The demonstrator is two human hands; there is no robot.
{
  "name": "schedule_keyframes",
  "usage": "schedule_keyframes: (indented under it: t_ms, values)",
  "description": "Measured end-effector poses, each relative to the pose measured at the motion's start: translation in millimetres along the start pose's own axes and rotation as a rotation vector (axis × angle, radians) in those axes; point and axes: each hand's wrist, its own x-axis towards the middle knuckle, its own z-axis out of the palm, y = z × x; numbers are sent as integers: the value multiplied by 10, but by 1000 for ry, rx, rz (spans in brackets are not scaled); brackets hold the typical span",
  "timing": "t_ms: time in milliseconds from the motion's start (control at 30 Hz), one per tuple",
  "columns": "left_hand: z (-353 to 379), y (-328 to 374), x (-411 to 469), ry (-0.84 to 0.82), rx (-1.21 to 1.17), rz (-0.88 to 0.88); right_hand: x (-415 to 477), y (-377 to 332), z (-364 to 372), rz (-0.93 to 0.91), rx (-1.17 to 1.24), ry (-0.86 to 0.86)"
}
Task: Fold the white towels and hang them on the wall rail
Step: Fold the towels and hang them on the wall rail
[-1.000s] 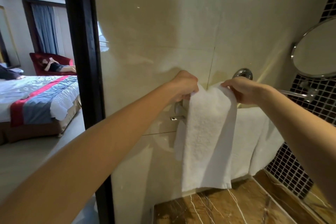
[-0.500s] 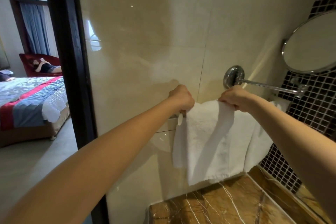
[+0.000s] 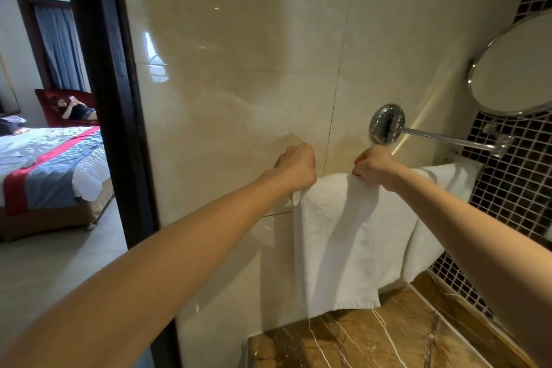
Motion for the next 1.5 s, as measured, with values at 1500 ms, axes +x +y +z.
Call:
schedule_keyframes:
  t_ms: [1500]
  values:
    - [327, -173, -65, 237, 307, 335, -423, 3, 212, -625, -343, -45]
